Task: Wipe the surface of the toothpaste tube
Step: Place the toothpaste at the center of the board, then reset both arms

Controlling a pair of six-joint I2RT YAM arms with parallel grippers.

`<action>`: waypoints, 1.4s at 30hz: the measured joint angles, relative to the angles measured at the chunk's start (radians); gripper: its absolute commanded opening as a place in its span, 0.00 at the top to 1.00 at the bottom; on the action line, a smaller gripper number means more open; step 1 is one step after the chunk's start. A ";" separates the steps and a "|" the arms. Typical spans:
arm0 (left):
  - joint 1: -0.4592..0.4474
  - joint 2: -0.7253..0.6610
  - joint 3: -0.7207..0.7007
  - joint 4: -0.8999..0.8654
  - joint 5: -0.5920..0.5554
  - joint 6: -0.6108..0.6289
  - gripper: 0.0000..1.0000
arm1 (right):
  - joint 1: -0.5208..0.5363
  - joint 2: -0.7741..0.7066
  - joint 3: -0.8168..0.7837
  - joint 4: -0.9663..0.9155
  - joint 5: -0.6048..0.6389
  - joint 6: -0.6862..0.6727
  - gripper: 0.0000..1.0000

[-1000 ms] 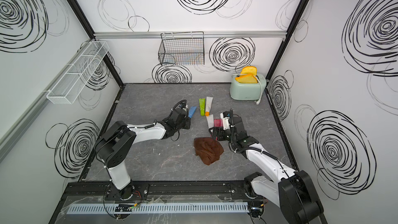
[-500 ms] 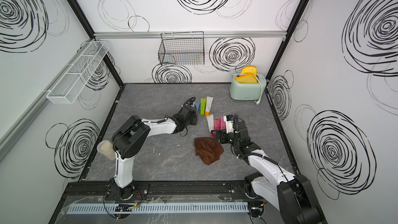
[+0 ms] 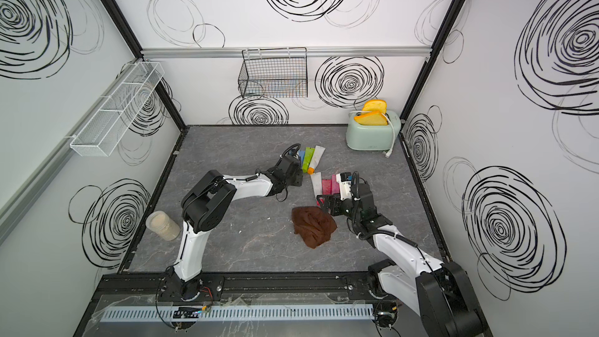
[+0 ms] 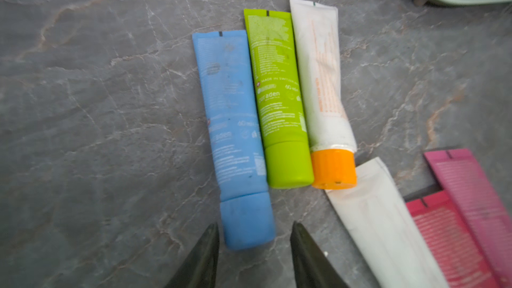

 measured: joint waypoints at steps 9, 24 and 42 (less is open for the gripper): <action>-0.010 0.002 0.012 0.026 0.065 0.015 0.33 | 0.000 0.013 0.000 0.005 -0.010 0.000 0.12; 0.087 -0.516 -0.439 0.172 0.037 0.084 0.14 | -0.056 -0.047 0.063 -0.096 0.147 0.003 0.01; 0.571 -1.263 -1.121 0.408 -0.161 0.259 0.02 | -0.229 -0.064 -0.029 0.264 0.569 -0.281 0.01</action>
